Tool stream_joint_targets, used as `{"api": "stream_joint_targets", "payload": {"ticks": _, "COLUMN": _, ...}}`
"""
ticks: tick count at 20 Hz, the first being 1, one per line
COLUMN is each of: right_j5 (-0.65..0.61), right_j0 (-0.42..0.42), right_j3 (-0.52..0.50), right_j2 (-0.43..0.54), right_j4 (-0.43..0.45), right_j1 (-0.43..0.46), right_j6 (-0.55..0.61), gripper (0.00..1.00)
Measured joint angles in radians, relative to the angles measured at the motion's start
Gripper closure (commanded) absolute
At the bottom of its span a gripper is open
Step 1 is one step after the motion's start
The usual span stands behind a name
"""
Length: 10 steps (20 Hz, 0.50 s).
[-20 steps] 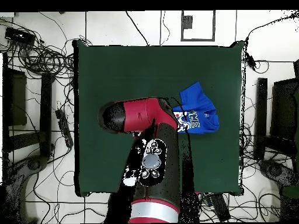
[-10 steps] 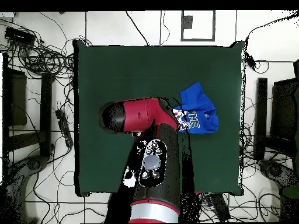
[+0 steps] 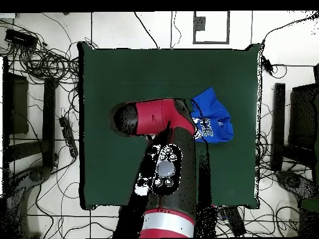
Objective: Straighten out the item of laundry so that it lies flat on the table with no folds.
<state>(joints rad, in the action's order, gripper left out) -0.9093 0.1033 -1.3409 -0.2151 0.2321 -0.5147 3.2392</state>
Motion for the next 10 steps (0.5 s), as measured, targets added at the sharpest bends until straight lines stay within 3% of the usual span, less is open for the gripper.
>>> {"api": "stream_joint_targets", "payload": {"ticks": 10, "right_j5": 0.000, "right_j0": -0.058, "right_j3": 0.162, "right_j2": -0.028, "right_j4": 0.072, "right_j1": 0.104, "right_j6": 0.000, "gripper": 0.00}}
